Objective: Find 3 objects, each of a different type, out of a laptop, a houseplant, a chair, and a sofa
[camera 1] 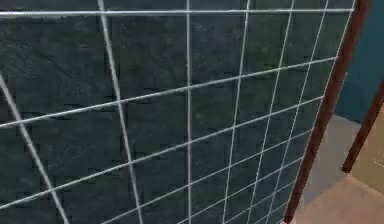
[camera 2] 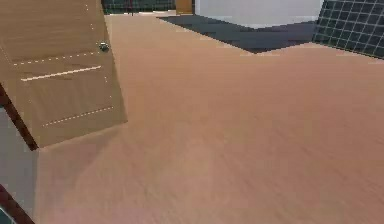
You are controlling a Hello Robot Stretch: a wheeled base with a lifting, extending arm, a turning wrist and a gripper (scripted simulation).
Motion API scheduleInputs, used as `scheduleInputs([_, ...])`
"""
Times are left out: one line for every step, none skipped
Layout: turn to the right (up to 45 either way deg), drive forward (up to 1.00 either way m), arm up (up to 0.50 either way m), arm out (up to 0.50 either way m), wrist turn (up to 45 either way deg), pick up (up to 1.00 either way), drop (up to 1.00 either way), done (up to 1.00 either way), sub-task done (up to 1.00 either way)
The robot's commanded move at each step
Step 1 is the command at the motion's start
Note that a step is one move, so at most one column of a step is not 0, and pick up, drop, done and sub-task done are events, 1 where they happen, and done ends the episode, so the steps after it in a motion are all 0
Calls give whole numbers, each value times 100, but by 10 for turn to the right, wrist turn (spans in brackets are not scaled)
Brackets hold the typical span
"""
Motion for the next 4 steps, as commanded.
scheduleInputs([450, 0, 0, 0, 0, 0, 0, 0, 0])
scheduleInputs([450, 0, 0, 0, 0, 0, 0, 0, 0])
scheduleInputs([450, 0, 0, 0, 0, 0, 0, 0, 0])
scheduleInputs([120, 0, 0, 0, 0, 0, 0, 0, 0])
